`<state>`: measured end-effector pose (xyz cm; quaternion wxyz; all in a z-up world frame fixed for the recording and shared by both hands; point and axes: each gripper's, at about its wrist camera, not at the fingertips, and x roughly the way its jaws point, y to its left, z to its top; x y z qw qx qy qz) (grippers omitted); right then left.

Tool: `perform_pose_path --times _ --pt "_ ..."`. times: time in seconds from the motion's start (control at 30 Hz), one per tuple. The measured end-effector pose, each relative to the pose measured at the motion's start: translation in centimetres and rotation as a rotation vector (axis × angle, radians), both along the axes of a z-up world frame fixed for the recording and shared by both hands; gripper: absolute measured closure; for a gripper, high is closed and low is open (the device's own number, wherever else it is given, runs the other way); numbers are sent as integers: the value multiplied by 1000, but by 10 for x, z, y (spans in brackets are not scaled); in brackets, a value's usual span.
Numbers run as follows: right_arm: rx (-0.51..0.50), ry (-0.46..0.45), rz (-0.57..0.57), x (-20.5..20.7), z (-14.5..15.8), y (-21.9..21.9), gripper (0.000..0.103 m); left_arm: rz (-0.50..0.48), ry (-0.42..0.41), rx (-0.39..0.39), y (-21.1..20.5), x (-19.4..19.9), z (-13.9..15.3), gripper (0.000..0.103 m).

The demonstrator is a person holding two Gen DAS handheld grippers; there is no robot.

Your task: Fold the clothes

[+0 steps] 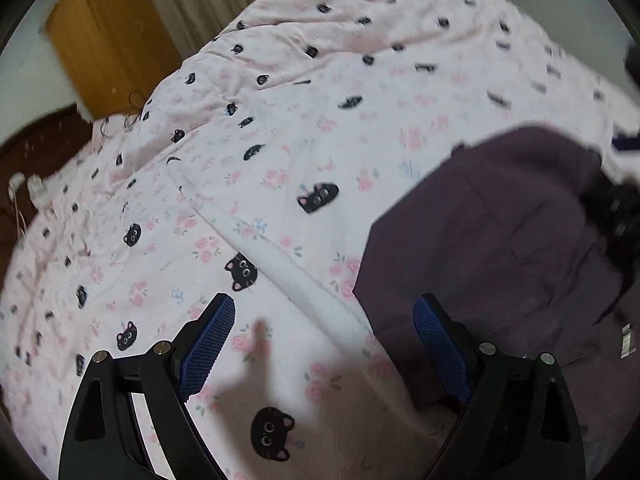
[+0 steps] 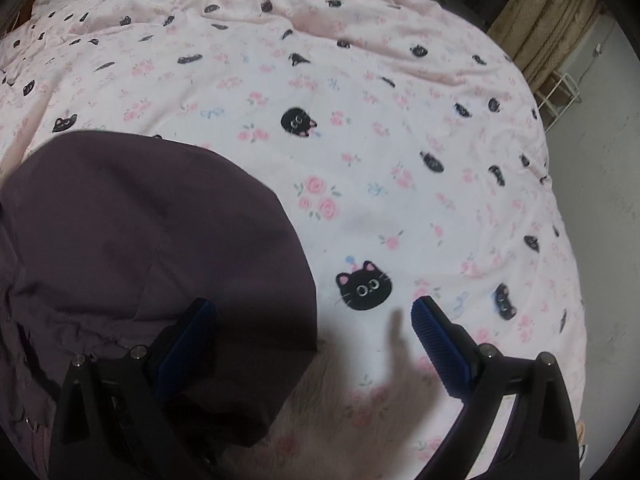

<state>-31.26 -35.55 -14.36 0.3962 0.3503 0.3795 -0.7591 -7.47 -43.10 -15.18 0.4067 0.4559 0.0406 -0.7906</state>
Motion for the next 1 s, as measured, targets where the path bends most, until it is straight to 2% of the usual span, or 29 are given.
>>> perform_pose_path --times 0.1,0.13,0.23,0.33,0.43,0.53,0.63,0.77,0.87,1.0 --pt "-13 5 1 1 7 3 3 20 14 -8 1 4 8 14" --pt "-32 14 3 2 13 6 3 27 53 -27 3 11 21 14" --pt "-170 4 10 7 48 34 3 59 178 -90 9 35 64 14" --pt "-312 -25 1 14 86 79 3 150 322 -163 14 72 111 14" --pt "-382 -85 -7 26 105 123 3 249 486 -158 17 118 143 14" --pt "-408 -148 -19 44 108 164 3 294 585 -127 24 156 159 14" --pt "-397 -191 -24 66 99 193 3 326 571 -147 47 194 158 14" --pt "-346 -232 -3 104 77 216 3 406 471 -207 83 236 137 14" --pt "-321 -259 19 128 65 225 3 441 403 -200 109 259 125 14" --pt "-311 -281 43 160 59 239 3 464 362 -174 139 285 114 14"
